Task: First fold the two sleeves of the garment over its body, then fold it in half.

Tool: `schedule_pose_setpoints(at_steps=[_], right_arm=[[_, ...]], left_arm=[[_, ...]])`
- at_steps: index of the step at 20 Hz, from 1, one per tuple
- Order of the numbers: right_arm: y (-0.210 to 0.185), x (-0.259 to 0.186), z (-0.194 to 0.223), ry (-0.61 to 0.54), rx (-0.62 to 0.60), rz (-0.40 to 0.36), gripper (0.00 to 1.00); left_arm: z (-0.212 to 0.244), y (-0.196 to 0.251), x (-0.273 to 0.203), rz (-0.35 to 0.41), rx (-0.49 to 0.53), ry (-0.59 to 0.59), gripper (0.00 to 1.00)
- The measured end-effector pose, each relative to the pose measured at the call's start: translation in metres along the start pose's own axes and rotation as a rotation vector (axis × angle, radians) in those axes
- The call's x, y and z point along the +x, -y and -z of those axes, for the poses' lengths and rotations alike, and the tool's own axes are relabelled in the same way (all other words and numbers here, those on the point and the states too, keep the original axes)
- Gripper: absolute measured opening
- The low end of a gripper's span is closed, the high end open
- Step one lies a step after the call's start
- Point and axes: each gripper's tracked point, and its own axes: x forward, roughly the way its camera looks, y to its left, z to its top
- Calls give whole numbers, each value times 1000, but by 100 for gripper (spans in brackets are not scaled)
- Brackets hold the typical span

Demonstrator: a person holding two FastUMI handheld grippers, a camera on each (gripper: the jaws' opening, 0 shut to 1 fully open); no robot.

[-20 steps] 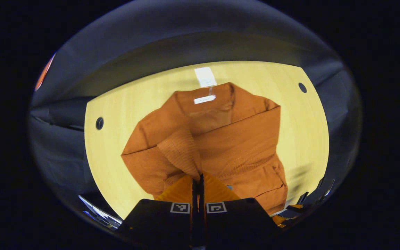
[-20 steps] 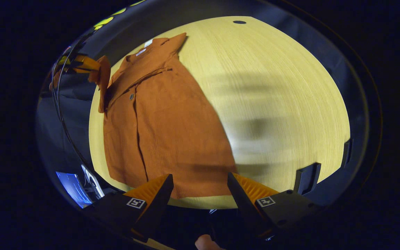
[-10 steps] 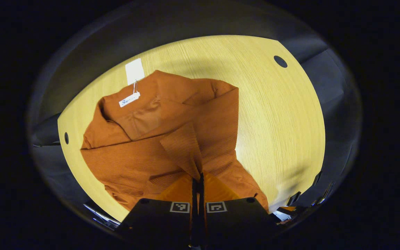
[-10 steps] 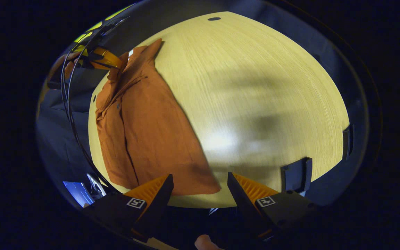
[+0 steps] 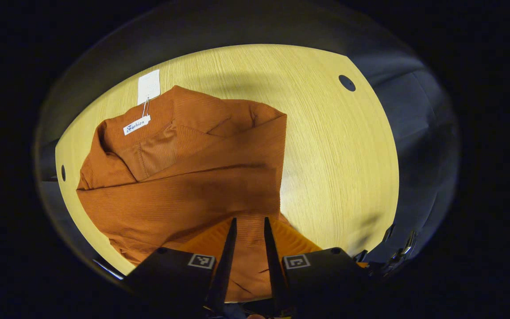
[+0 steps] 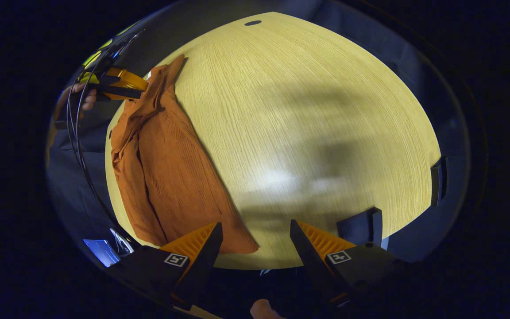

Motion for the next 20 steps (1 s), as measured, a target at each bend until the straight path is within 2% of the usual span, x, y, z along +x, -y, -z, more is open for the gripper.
schedule_pose_setpoints(at_steps=[1, 2, 3, 6, 7, 14, 16, 20], right_arm=[[-2, -1, -1, 2, -8, -1, 97], [-5, -1, -1, 0, -17, -2, 97], [-7, -2, -2, -2, -29, -3, 97], [-13, -6, -1, -1, -70, -1, 98], [-14, -8, -1, 3, -81, 0, 98], [-20, -12, 1, 20, -134, -3, 98], [-15, -10, 3, 17, -144, 10, 94], [-3, -8, 5, 11, -189, 63, 98]], left_arm=[[2, 3, -2, 13, -21, 7, 37], [3, 6, -6, 29, -37, 16, 51], [4, 9, -11, 42, -49, 32, 60], [11, 0, -30, 33, -57, 83, 81], [17, -4, -37, 36, -60, 100, 99], [86, -56, -79, 112, -209, 172, 100], [111, -76, -81, 119, -243, 187, 99], [172, -119, -76, 119, -327, 168, 99]])
